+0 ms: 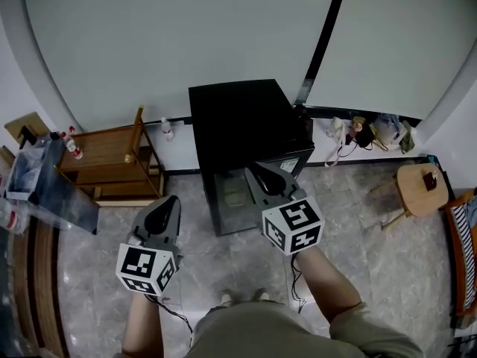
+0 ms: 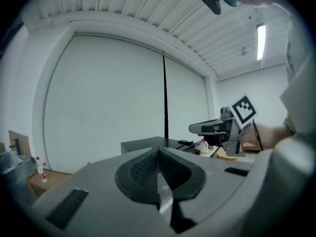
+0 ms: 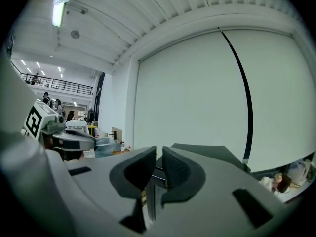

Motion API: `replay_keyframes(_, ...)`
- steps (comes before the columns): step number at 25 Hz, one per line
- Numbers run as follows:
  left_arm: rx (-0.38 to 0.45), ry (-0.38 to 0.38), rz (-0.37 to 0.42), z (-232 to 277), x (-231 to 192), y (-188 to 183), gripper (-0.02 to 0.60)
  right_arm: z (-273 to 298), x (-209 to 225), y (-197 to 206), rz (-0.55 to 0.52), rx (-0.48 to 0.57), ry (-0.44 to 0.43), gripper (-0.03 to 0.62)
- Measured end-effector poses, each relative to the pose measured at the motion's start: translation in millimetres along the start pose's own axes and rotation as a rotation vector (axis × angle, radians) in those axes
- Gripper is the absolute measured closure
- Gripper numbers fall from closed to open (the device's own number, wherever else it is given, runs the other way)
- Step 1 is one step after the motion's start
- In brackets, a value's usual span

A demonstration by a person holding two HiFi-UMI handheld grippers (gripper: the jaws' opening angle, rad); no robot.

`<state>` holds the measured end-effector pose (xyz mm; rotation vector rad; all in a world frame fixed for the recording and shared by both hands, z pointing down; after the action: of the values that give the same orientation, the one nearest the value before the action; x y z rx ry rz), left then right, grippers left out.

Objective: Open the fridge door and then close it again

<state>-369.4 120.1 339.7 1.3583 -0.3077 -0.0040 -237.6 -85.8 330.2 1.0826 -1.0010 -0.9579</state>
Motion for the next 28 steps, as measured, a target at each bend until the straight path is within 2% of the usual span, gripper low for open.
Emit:
replay_keyframes(7,0.093,0.026,0.043,-23.8,37.9,-40.8,0.574,-74.1,-4.8,-17.1,0.030,0.039,-0.023,0.586)
replay_keyframes(13,0.126,0.064,0.074,-39.2,78.7,-60.9,0.574,-128.6,-4.7,-16.2,0.042,0.055,-0.026,0.589)
replay_keyframes(16,0.133,0.091,0.076,-40.8,94.8,-63.3,0.574,-148.9,-6.0,-12.9,0.037,0.055,-0.037,0.594)
replay_keyframes(20,0.130,0.098,0.027,-40.7,105.1,-56.7,0.574,-172.9,-7.0,-7.5,0.049,0.053,-0.045,0.595)
replay_keyframes(28,0.076,0.135,0.036,-30.3,139.2,-48.7,0.574,-202.7,5.2,5.7,0.051,0.020,-0.023,0.597)
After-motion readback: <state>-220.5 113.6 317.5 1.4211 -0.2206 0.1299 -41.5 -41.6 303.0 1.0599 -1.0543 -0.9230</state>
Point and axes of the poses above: the fingertips, and each gripper's own axes: z forward along the fingers, x to its right, y out of its underside, the point moved 8 cm from there along -z, backward along the fingers, and after that the axes turned 11 degrees about z, right-handed, at the moved point
